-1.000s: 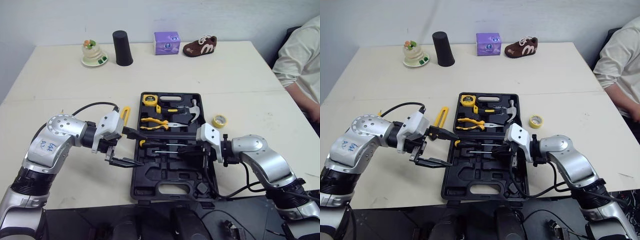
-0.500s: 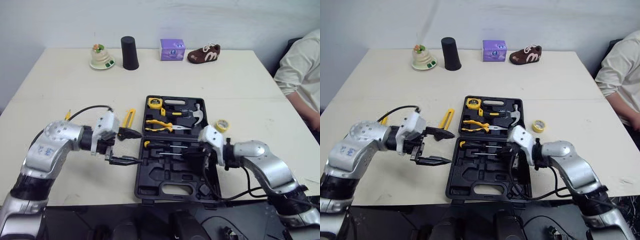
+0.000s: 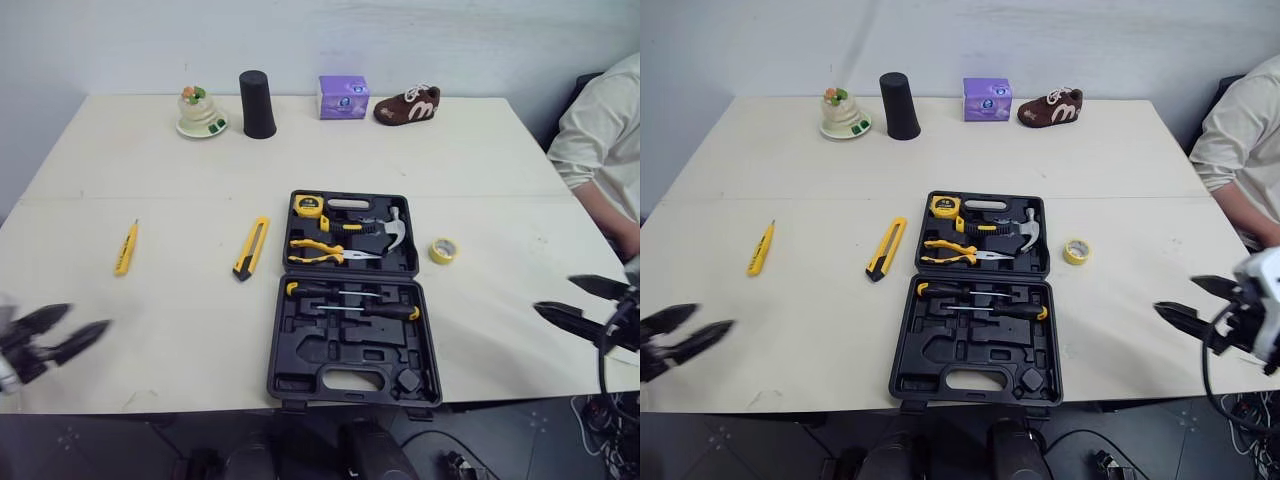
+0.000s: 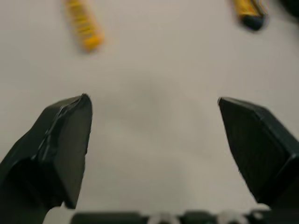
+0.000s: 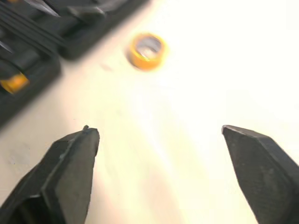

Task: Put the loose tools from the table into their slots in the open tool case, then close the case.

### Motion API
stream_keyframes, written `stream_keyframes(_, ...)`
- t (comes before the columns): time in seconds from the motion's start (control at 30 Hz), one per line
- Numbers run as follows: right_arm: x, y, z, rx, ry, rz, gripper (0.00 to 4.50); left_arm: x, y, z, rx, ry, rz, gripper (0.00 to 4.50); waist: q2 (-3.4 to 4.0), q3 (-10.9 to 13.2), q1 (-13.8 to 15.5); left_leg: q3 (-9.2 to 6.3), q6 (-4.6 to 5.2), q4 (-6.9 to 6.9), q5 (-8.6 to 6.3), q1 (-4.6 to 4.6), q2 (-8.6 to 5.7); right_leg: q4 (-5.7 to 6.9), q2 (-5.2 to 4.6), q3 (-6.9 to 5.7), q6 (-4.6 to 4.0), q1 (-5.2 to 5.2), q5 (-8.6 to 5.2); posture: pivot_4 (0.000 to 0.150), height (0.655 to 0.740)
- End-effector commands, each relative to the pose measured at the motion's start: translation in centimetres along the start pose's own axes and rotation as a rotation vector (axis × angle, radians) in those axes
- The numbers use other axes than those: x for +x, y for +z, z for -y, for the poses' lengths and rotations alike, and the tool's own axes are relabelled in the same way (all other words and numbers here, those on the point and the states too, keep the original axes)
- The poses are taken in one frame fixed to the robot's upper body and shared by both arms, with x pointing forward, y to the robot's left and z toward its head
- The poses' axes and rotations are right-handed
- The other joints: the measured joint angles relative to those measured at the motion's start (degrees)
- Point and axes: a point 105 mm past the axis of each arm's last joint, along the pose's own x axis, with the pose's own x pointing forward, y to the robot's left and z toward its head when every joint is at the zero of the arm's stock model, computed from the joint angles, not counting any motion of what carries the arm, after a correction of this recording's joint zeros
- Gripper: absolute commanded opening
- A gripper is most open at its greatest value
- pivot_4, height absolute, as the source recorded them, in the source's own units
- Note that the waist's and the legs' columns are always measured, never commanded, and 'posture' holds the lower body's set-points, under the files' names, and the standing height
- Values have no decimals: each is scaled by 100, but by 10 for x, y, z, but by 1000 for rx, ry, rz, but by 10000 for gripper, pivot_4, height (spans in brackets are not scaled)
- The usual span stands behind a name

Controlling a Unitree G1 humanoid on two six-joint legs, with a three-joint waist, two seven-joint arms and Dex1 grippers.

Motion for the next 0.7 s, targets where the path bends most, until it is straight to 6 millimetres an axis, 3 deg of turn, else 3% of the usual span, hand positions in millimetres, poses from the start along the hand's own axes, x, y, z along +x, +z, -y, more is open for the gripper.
stream_keyframes(0.03, -15, 9, 15, 7, -52, 51, 44601, -19, 1, -16, 31, 105, 2, 45000, 1, 0, -30, 2, -3, -12, -3, 0, -2, -12, -5, 1, -48, 2, -20, 1500, 7304)
stream_keyframes(0.17, -8, 24, 10, -9, 7, 94, 44601, -3, 9, -2, 5, 64, 53, 45000, 3, 1, -41, 1, 4, -58, 13, 1, -46, -29, -53, -14, -37, 2, -12, 1500, 7304)
stream_keyframes(0.23, -1, 34, 0, -27, 59, 114, 44601, 9, 16, 15, 14, 13, 57, 45000, 3, 1, -42, -4, 4, -60, 14, -2, -47, -29, -56, -22, 51, 3, 35, 1500, 7304)
stream_keyframes(0.33, 12, 59, -36, -97, 224, 144, 44601, 36, 26, 43, 51, -33, 22, 45000, 5, 1, -32, -16, -5, -70, 19, -7, -46, -39, -55, -37, 57, 4, 38, 1500, 7304)
stream_keyframes(0.6, 26, 132, -140, -253, 667, 324, 44601, 77, 43, 16, -131, 204, -42, 45000, 30, 23, -102, -21, -16, -67, 54, -15, -31, -29, -25, -38, 60, -9, 38, 1500, 7304)
stream_keyframes(0.7, 31, 154, -161, -278, 751, 397, 44601, 92, 49, 12, -149, 218, -59, 45000, 28, 24, -93, -20, -29, -63, 62, -19, -32, -22, -25, -50, 60, -19, 38, 1500, 7304)
